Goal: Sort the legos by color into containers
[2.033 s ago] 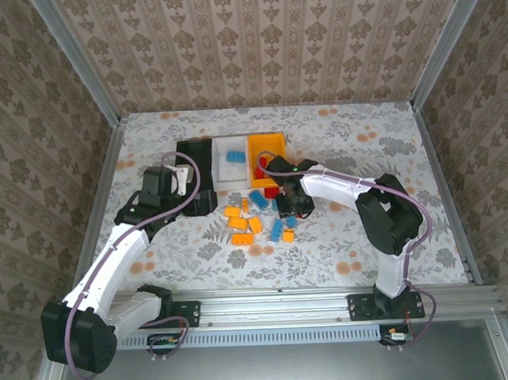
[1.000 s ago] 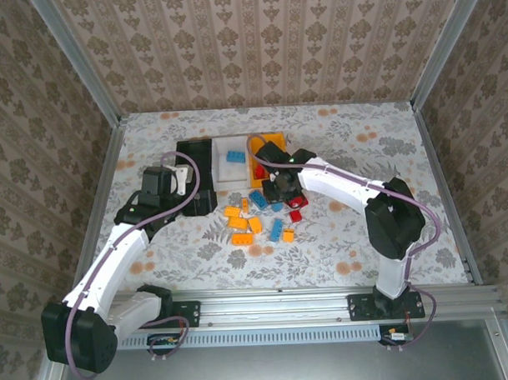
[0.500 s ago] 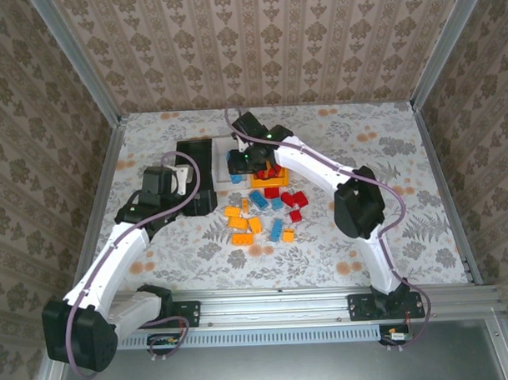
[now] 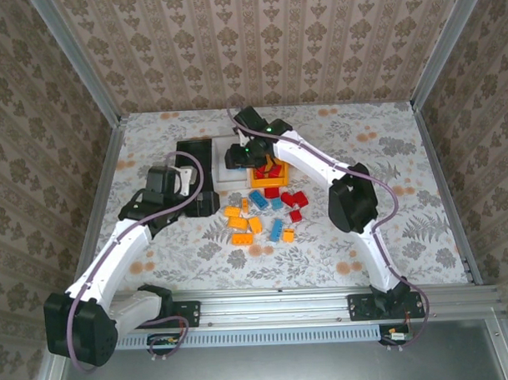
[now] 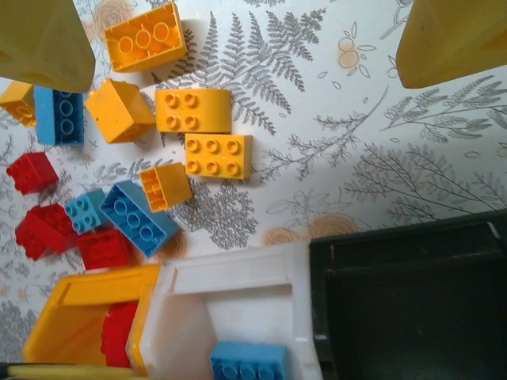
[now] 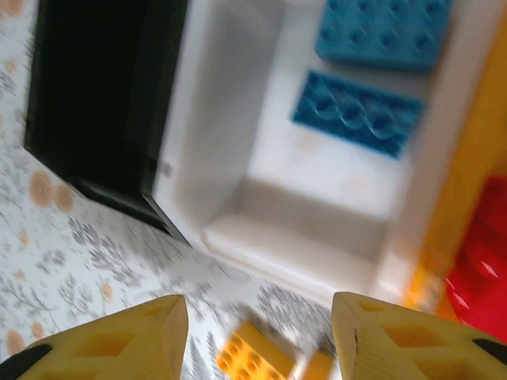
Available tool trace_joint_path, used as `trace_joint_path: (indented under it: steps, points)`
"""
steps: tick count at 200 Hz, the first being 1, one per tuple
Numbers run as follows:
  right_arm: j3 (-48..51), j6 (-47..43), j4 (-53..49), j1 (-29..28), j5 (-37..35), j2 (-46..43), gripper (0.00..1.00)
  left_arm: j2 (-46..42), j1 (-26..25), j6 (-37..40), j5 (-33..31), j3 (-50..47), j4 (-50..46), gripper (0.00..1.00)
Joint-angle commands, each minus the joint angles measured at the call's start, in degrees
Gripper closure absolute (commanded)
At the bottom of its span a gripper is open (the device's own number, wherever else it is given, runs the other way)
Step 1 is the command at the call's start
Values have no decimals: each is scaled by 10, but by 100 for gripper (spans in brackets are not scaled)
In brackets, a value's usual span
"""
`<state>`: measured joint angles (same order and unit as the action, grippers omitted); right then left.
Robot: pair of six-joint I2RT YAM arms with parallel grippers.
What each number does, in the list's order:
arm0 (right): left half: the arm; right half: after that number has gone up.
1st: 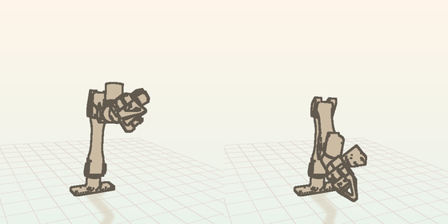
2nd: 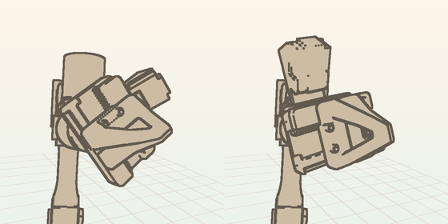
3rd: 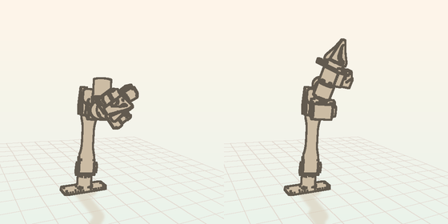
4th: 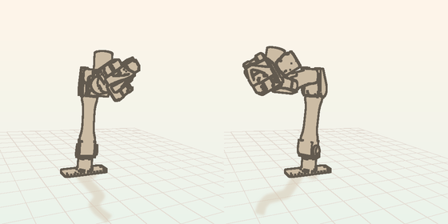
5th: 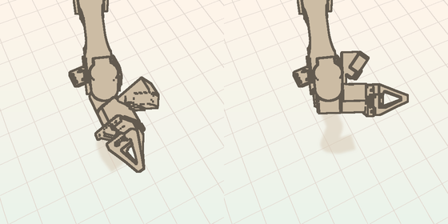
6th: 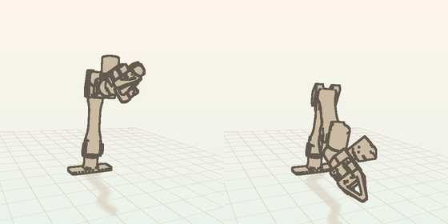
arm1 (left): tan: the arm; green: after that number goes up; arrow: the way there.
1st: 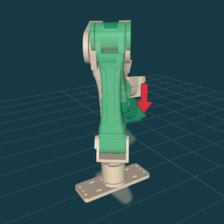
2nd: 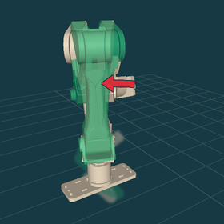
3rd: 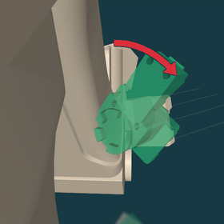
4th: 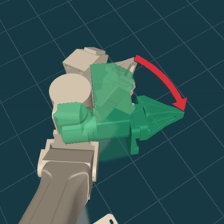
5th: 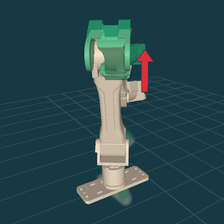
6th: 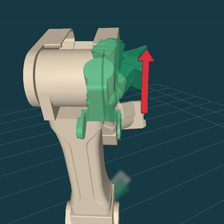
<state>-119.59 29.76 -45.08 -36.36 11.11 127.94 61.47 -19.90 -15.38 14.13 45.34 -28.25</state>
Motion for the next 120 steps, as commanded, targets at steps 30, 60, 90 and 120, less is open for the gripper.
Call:
trace_joint_path:
  steps: [30, 60, 90, 120]
  points:
    - [317, -4, 6, -2, -44, -216, 39, 23, -25, 10, 18, 16, -13, 0]
    - [449, 14, 22, -23, -62, -274, 37, 37, -31, 9, 45, 17, 0, 0]
    - [510, 38, 45, -33, -62, -289, 37, 40, -47, 10, 50, 16, 2, 0]
    - [517, 42, 30, -50, -100, -281, 37, 45, -58, 17, 42, 20, -9, 0]
